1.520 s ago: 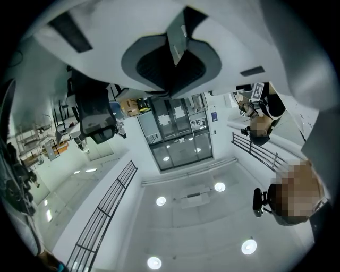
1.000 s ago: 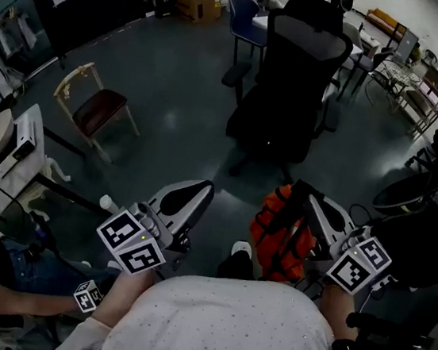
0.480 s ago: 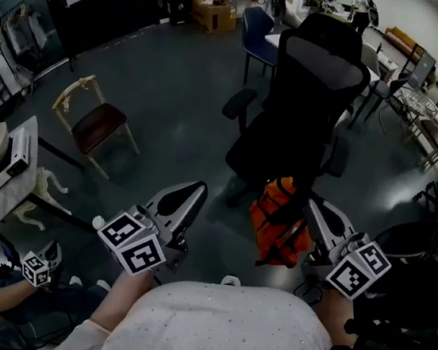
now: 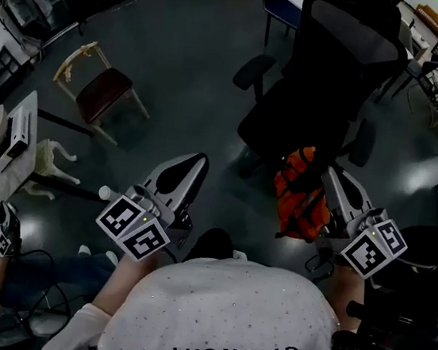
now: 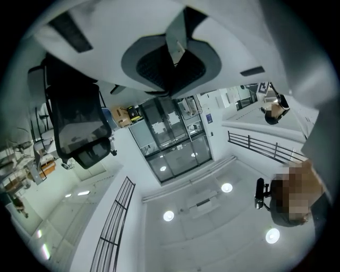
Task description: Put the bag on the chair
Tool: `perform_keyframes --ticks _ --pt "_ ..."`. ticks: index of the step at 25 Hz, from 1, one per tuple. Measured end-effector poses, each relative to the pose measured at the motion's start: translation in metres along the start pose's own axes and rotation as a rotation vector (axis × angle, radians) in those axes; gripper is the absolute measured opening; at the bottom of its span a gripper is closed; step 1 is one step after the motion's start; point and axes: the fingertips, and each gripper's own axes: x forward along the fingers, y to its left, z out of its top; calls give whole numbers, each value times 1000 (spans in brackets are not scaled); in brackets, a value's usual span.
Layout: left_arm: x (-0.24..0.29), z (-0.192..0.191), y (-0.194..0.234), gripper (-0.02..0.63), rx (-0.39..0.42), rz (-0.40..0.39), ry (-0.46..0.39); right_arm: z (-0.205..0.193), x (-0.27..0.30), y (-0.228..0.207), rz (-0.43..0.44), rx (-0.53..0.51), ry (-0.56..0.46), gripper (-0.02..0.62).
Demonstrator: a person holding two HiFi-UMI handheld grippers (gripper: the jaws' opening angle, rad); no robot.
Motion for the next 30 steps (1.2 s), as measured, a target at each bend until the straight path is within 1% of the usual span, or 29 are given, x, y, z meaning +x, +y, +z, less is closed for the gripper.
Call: perform_keyframes --ticks 1,3,5,6,9,10,12,13,15,17,19,21,26,28,30 --pt "3 2 4 8 -1 6 -10 0 3 -7 0 5 -3 23" --pt "14 -1 19 8 -11 13 4 -1 16 -22 -8 21 -8 23" --pt "26 -9 38 8 -33 18 32 -8 31 -34 -28 42 14 23" --pt "34 -11 46 8 -45 17 31 -11 38 -39 -39 51 30 23" --pt "63 -4 70 8 -65 -4 -17 -15 57 -58 -67 78 50 23" --pt "74 -2 80 8 -72 -11 -18 -15 65 -63 -73 83 52 23" --pt "99 -1 100 8 -81 -28 16 -13 83 -72 -78 84 60 23" --pt "112 0 108 8 -72 -38 36 -11 93 -77 -79 87 65 23" --pt "134 9 125 8 -37 -52 51 -4 112 -88 -87 99 65 23" --pt "152 19 145 8 -16 -55 46 6 130 -98 -109 107 63 23" --pt "168 26 166 8 -16 -56 63 15 144 -106 -136 99 68 23" --pt "186 31 182 8 -11 -63 105 27 157 -111 -159 82 74 23" --pt "229 46 206 8 -17 -104 163 63 193 -127 -196 35 44 23" --pt "242 52 211 8 -12 -132 156 73 205 -137 -213 32 21 23" --pt "251 62 213 8 -22 -164 121 81 215 -143 -226 19 -5 23"
